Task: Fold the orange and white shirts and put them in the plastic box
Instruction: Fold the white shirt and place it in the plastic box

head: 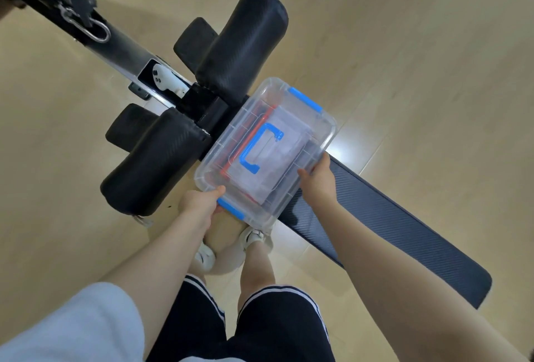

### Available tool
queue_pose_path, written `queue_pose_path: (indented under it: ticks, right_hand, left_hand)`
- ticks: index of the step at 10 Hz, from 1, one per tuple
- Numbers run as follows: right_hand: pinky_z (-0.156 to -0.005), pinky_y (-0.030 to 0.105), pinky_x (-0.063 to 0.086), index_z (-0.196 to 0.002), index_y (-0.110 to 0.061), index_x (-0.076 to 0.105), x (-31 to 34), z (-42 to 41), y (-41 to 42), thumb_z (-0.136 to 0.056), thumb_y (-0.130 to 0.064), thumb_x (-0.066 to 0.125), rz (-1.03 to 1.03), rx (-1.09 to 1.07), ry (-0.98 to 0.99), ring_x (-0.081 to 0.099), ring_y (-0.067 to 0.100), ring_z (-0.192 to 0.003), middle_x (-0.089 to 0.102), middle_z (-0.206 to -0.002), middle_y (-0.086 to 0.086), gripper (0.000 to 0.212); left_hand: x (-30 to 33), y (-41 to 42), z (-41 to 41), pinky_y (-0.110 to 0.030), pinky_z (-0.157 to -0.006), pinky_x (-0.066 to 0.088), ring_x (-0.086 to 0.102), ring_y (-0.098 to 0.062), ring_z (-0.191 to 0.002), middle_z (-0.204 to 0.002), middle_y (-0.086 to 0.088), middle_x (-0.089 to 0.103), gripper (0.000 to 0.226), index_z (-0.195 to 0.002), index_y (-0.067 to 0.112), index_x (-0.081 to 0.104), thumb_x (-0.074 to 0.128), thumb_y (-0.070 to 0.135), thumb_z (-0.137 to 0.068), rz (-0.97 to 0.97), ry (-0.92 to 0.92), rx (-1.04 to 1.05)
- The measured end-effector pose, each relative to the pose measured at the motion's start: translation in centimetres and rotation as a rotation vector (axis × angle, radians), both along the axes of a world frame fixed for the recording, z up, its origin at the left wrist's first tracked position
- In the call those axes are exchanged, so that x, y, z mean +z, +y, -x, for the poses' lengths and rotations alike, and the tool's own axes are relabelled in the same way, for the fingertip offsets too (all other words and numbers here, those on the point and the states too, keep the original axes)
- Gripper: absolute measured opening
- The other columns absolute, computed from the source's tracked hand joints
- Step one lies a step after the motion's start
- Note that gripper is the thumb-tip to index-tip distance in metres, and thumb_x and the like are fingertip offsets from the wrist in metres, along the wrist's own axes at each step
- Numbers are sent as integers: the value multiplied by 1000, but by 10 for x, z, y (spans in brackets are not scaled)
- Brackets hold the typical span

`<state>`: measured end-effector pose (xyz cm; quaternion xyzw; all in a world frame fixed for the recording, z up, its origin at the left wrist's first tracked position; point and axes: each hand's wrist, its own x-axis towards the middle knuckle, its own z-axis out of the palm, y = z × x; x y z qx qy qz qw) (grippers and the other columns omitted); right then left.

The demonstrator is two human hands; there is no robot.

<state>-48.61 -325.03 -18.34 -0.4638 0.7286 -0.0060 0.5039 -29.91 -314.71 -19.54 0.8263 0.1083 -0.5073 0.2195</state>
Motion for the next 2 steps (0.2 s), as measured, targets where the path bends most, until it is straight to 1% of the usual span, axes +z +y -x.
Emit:
queue_pose_path:
  ticks: [1,2]
  right_hand:
    - [-79,40,48,-144,-17,17,7,2,0,-93,-20,49,-6,84,-34,58,30,-103,53,-123,7,60]
    - [-94,39,40,-142,-9,23,26,-4,10,-95,-34,46,-22,202,44,45,32,-124,35,-145,12,58]
  left_hand:
    - [9,0,1,-26,-57,45,62,-16,-72,-98,-7,64,28,-110,8,58,60,24,-88,12,30,-3]
    - [32,8,-9,-33,-71,49,54,-23,-82,-90,-8,55,36,-118,4,53,55,26,-90,7,30,-102]
